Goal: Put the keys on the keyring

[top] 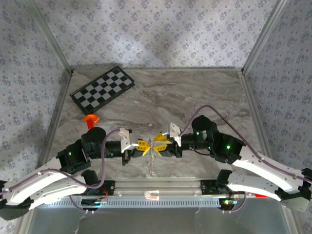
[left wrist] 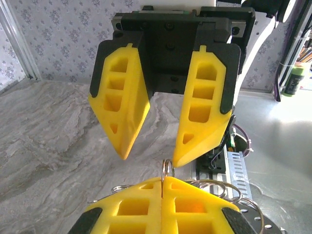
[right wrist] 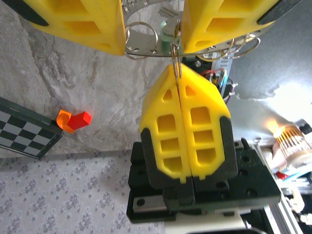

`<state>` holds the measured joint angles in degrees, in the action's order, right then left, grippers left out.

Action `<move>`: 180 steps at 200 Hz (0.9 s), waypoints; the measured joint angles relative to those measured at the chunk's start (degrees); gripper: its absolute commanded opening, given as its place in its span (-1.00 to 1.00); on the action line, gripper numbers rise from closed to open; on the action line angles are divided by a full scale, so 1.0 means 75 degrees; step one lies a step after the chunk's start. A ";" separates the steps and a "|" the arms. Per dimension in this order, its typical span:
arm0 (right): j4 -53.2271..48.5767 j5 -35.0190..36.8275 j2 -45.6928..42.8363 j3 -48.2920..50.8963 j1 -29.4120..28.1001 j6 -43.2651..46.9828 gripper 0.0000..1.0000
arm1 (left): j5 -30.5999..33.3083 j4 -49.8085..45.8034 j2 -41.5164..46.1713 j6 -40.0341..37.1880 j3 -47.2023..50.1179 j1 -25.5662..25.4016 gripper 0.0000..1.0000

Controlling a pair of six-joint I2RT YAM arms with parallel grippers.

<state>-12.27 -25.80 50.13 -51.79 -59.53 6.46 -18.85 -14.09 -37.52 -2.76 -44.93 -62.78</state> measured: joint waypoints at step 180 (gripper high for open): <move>0.0901 -0.0536 -0.0087 0.0391 0.0090 -0.0583 -0.55 | 0.0058 0.1451 0.0198 0.0411 0.0592 0.0000 -1.00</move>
<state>-5.52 -29.82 49.47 -48.86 -58.85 2.09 -18.41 -3.20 -36.03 0.32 -40.49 -62.78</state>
